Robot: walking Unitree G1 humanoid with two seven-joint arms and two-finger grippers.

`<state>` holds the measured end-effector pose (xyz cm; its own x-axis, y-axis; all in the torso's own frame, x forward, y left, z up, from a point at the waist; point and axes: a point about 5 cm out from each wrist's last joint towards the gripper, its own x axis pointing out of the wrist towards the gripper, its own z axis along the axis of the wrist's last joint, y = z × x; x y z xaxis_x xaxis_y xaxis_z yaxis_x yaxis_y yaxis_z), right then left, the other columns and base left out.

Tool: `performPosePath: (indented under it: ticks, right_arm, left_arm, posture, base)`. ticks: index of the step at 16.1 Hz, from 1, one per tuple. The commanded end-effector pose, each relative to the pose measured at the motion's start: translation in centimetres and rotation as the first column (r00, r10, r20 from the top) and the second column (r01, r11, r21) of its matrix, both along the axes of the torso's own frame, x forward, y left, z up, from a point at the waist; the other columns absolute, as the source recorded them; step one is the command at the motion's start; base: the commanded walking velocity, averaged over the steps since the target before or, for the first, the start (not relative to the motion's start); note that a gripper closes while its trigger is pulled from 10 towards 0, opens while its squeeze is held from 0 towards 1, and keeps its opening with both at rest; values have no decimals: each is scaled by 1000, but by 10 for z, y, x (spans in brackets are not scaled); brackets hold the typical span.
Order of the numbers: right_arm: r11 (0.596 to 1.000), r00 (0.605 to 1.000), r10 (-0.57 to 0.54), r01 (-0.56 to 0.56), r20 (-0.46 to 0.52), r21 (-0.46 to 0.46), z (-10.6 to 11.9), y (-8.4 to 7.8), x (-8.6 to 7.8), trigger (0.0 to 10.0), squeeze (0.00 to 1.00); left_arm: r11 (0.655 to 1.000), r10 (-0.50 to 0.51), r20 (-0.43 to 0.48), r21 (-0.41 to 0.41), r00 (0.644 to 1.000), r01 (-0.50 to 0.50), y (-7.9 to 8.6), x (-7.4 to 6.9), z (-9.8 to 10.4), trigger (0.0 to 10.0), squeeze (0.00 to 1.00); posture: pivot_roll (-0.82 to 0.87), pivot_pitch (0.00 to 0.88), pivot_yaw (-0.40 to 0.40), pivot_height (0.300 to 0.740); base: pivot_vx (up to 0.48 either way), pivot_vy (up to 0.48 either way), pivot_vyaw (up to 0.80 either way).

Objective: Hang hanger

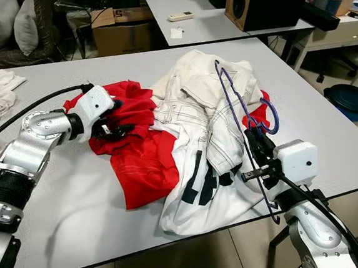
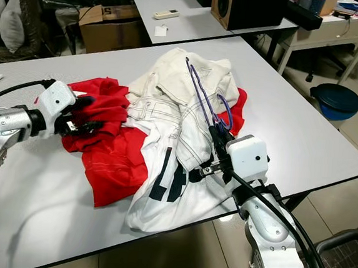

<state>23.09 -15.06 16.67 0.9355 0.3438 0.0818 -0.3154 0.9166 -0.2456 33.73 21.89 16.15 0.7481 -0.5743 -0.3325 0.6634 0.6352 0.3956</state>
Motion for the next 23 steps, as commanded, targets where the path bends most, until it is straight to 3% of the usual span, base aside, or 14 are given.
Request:
performPosePath:
  ticks: [1,2,4,5,6,7,9,11,12,15,18,22,23]
  right_arm:
    - [1000,1000,10,-10,19,2,5,3,0,10000,0]
    - [1000,1000,11,-11,19,2,5,3,0,10000,0]
    - [1000,1000,10,-11,21,2,5,2,0,10000,0]
    - [1000,1000,9,-9,20,2,5,2,0,10000,0]
    - [1000,1000,8,-8,19,1,5,2,0,10000,0]
    - [1000,1000,6,-6,19,3,5,2,0,10000,0]
    - [1000,1000,2,-2,21,4,5,2,0,10000,0]
    - [1000,1000,-1,1,23,3,5,1,-1,10000,0]
    - [1000,1000,-1,1,24,3,6,1,-1,10000,0]
    - [1000,1000,-3,3,26,3,6,0,0,10000,0]
    - [1000,1000,1,-1,27,5,6,1,0,10000,0]
    - [1000,1000,3,-3,30,5,7,2,2,10000,0]
    - [1000,1000,4,-4,30,6,6,2,2,10000,0]
  left_arm:
    - [999,-37,27,10,999,36,-11,1,2,10000,0]
    - [999,-47,28,15,998,47,-14,2,1,10000,0]
    - [996,-84,74,-1,994,84,-24,2,7,4667,0]
    - [991,-133,98,17,986,132,-30,1,10,0,0]
    - [989,-148,97,44,984,144,-30,1,9,0,0]
    - [981,-148,101,144,984,132,-27,2,3,0,0]
    - [976,-124,143,199,982,94,-25,6,4,0,0]
    - [951,-110,152,303,982,60,-19,9,0,0,0]
    - [950,-101,158,309,982,48,-18,10,0,0,0]
    - [956,-47,175,294,983,-7,-13,15,2,0,0]
    - [954,-24,133,301,991,-17,-7,17,-3,0,0]
    - [993,10,16,114,1000,-11,-8,17,-1,0,0]
    - [994,15,4,111,1000,-15,-6,19,0,0,0]
  posture:
    - [19,0,104,740]
    - [17,0,106,740]
    - [15,0,107,740]
    - [14,0,109,740]
    - [13,0,110,740]
    - [12,0,113,740]
    - [8,0,117,740]
    - [3,0,119,740]
    - [3,0,119,740]
    - [4,0,115,740]
    - [4,0,116,740]
    - [5,0,116,740]
    - [5,0,117,740]
  base:
    - [0,0,0]
    - [0,0,0]
    - [0,0,0]
    - [0,0,0]
    - [0,0,0]
    - [0,0,0]
    - [0,0,0]
    - [0,0,0]
    - [0,0,0]
    - [0,0,0]
    - [0,0,0]
    - [0,0,0]
    - [0,0,0]
